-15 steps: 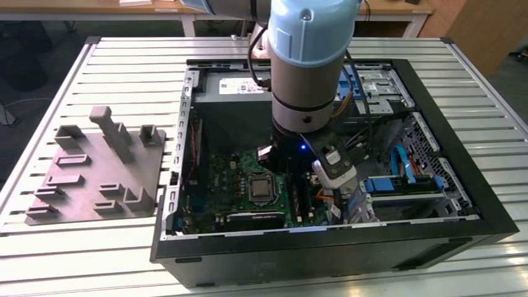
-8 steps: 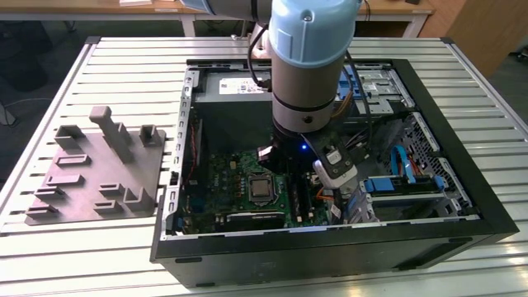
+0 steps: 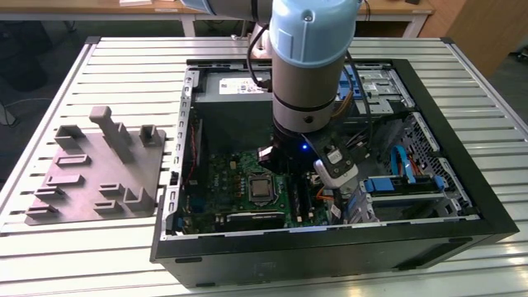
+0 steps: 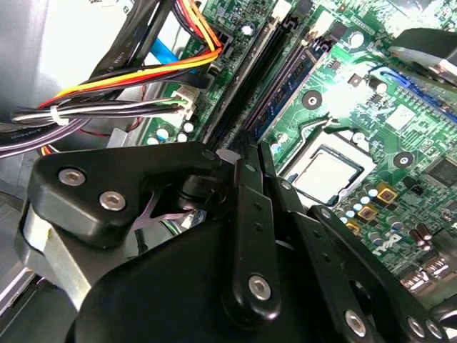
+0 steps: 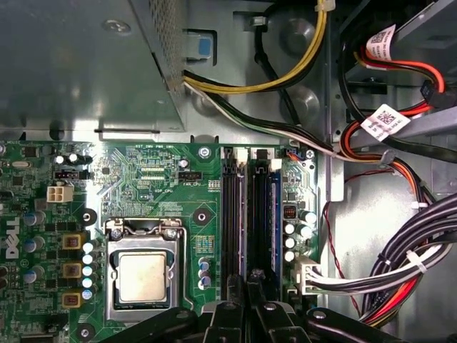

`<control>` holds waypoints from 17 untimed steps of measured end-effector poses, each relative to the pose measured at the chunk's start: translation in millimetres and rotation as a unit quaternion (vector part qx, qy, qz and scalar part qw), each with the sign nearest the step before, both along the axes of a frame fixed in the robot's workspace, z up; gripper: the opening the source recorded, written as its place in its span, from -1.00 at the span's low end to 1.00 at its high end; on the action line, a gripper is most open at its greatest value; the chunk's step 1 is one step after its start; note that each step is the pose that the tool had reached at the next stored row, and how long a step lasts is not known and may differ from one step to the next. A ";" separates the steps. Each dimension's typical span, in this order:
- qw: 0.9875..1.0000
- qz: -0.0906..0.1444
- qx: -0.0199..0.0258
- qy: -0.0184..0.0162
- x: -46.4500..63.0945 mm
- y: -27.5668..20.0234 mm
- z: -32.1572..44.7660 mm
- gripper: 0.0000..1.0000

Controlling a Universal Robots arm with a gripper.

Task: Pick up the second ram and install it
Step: 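Insert the second ram into the second slot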

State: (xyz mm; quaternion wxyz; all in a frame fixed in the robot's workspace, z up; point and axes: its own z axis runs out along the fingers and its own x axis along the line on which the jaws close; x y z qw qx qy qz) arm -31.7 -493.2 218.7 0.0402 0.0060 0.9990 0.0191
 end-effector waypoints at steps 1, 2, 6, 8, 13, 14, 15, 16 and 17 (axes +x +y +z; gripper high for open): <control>1.000 0.001 -0.002 0.000 0.1 0.0 -0.1 -0.73; 1.000 0.002 -0.003 0.000 0.2 0.0 -0.2 -0.73; 1.000 0.004 -0.005 0.000 0.2 -0.1 -0.1 -0.73; 1.000 0.004 -0.005 0.000 0.2 0.0 -1.7 -0.73; 1.000 0.004 -0.005 0.000 0.2 -0.1 -5.8 -0.73; 1.000 0.004 -0.005 0.000 0.2 -0.1 -5.8 -0.73; 1.000 0.004 -0.005 0.000 0.2 -0.1 -6.0 -0.73; 1.000 0.004 -0.005 0.000 0.2 0.0 -6.2 -0.73; 1.000 0.004 -0.005 0.000 0.2 0.0 -6.2 -0.73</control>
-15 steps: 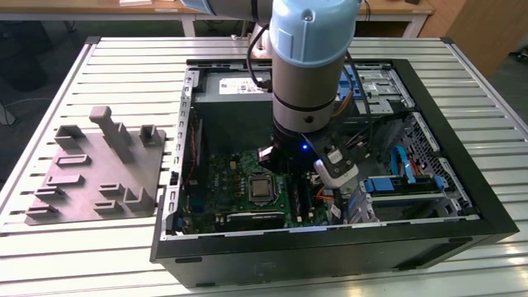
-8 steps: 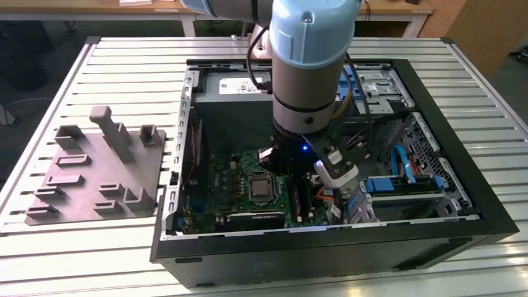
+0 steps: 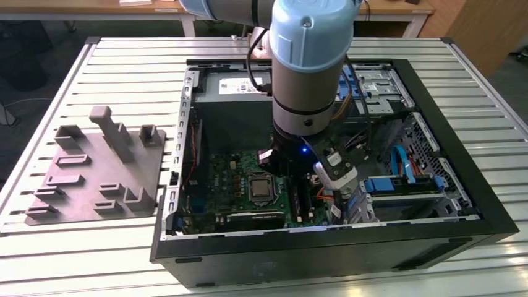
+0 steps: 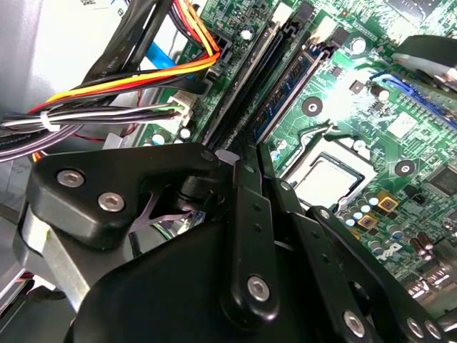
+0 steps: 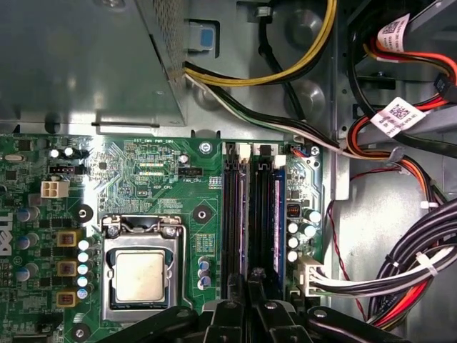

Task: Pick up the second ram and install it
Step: 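Insert the second ram into the second slot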

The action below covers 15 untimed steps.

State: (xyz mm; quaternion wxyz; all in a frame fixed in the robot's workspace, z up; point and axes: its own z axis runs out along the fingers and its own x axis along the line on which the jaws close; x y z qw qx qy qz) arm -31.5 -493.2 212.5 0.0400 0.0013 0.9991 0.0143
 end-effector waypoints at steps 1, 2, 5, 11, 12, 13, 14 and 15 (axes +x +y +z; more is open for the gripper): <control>1.000 0.000 0.000 0.000 0.0 0.0 0.0 -0.73; 1.000 0.000 0.000 0.000 0.0 0.0 0.0 -0.73; 1.000 0.000 0.000 0.000 0.0 0.0 0.0 -0.71; 1.000 0.000 0.000 0.000 0.0 0.0 6.7 -0.58; 1.000 0.000 0.000 0.000 0.0 0.0 11.2 -0.58; 1.000 0.000 0.000 0.000 0.0 0.0 15.6 -0.58; 1.000 0.000 0.000 0.000 0.0 0.1 20.6 -0.58; 1.000 0.000 0.000 0.000 0.0 0.4 25.1 -0.58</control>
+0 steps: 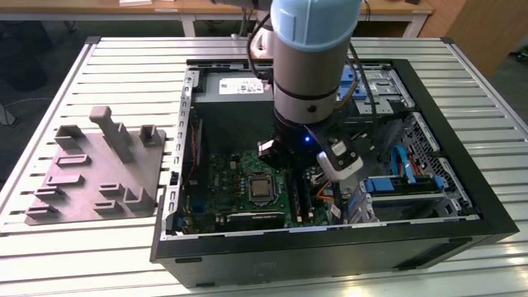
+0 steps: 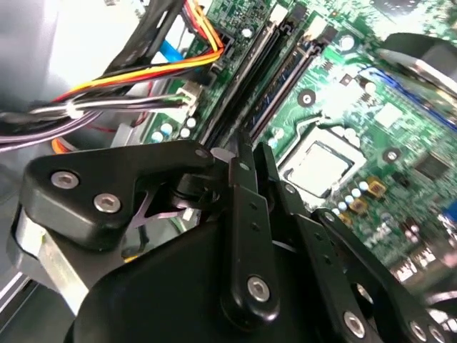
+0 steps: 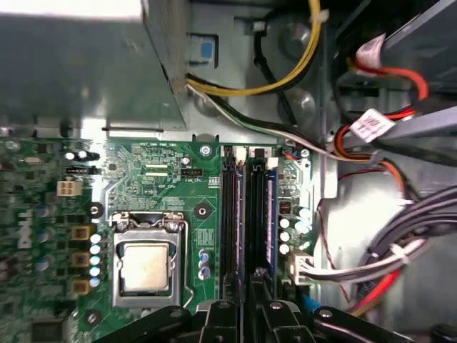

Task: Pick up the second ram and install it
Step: 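Insert the second ram into the second slot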

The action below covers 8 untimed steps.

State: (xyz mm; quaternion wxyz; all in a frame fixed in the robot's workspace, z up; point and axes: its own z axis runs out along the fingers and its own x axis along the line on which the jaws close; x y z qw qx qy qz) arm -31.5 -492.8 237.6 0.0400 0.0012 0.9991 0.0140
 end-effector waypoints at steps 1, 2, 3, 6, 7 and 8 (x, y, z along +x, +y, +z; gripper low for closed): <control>1.000 0.000 0.000 0.000 -0.1 0.7 4.5 -0.58; 1.000 0.000 0.000 0.000 0.0 1.5 7.6 -0.58; 1.000 0.000 0.000 0.000 0.0 2.2 10.2 -0.62; 1.000 0.000 0.000 0.000 0.0 4.3 15.2 -0.79; 1.000 0.000 0.000 0.000 0.0 4.8 16.4 -0.79; 1.000 0.000 0.000 0.000 0.0 5.1 17.1 -0.79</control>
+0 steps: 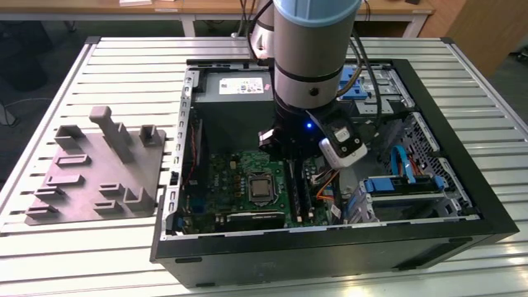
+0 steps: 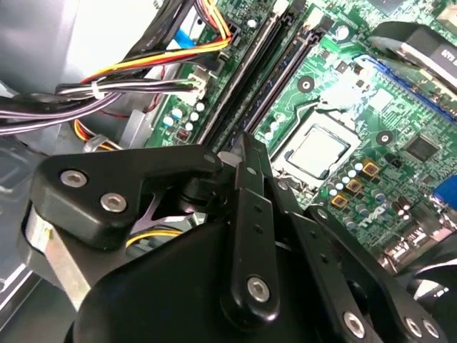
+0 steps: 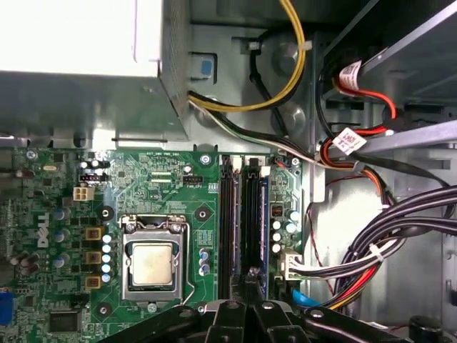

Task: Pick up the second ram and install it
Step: 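Insert the second ram into the second slot, then press down the second ram until it locks into place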

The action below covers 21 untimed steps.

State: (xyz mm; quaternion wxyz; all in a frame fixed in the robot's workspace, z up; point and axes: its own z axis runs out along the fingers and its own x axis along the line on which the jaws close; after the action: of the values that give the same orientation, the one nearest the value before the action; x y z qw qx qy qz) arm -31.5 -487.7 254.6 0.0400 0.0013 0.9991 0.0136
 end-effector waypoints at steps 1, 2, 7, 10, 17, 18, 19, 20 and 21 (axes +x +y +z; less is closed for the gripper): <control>1.000 0.000 0.000 0.000 0.0 0.0 0.0 -0.79; 1.000 0.000 0.000 0.000 0.0 0.0 0.0 -0.79; 1.000 0.000 0.000 0.000 0.0 0.0 0.1 -0.79; 1.000 0.000 0.000 0.000 -0.1 0.0 0.1 -0.79; 1.000 0.000 0.000 0.000 -0.1 8.2 -5.7 -0.79; 1.000 0.000 0.000 0.000 -0.1 12.5 -7.5 -0.79; 1.000 0.000 0.000 0.000 -0.1 16.8 -9.3 -0.79; 1.000 0.000 0.000 0.000 0.0 20.7 -11.1 -0.79; 1.000 0.000 0.000 0.000 -0.1 24.1 -13.0 -0.79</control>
State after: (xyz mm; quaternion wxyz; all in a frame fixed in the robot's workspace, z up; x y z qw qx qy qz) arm -31.5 -463.6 241.7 0.0399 0.0013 0.9991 0.0136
